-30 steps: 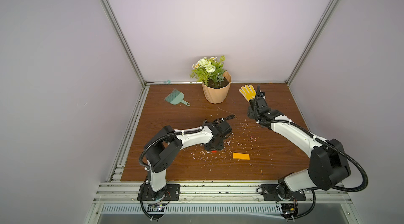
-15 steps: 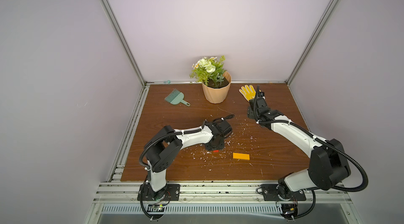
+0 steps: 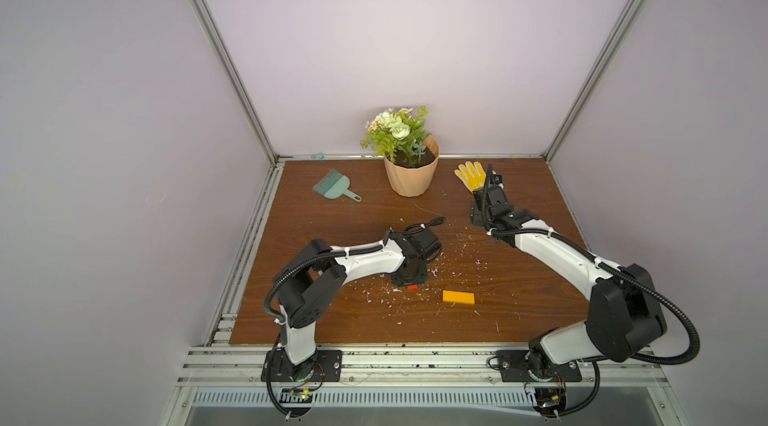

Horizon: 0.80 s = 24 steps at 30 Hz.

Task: Assemble the letter t with building blocks
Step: Adjust the building block at the center of the board.

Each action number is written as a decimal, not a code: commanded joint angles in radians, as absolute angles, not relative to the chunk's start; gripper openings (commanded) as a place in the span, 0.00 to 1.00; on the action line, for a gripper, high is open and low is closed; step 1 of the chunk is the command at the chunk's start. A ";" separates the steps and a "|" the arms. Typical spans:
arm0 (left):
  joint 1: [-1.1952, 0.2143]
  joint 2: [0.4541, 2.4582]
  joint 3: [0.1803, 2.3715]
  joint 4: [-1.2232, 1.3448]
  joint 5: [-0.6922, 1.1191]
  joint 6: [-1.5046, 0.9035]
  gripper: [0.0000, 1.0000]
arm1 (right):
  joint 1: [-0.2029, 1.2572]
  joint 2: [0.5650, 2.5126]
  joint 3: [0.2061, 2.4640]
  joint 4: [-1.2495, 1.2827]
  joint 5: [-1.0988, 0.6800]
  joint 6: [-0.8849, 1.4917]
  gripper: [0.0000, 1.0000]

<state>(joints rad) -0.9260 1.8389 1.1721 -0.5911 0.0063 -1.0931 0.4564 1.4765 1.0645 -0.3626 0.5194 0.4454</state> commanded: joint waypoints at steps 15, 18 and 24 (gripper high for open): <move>-0.899 1.853 1.153 -0.673 -0.053 -1.101 0.38 | 0.470 1.481 1.100 -0.353 0.547 0.443 0.79; -0.900 1.856 1.160 -0.673 -0.048 -1.095 0.40 | 0.471 1.478 1.100 -0.350 0.549 0.443 0.80; -0.901 1.859 1.161 -0.675 -0.040 -1.081 0.68 | 0.471 1.488 1.108 -0.351 0.546 0.440 0.80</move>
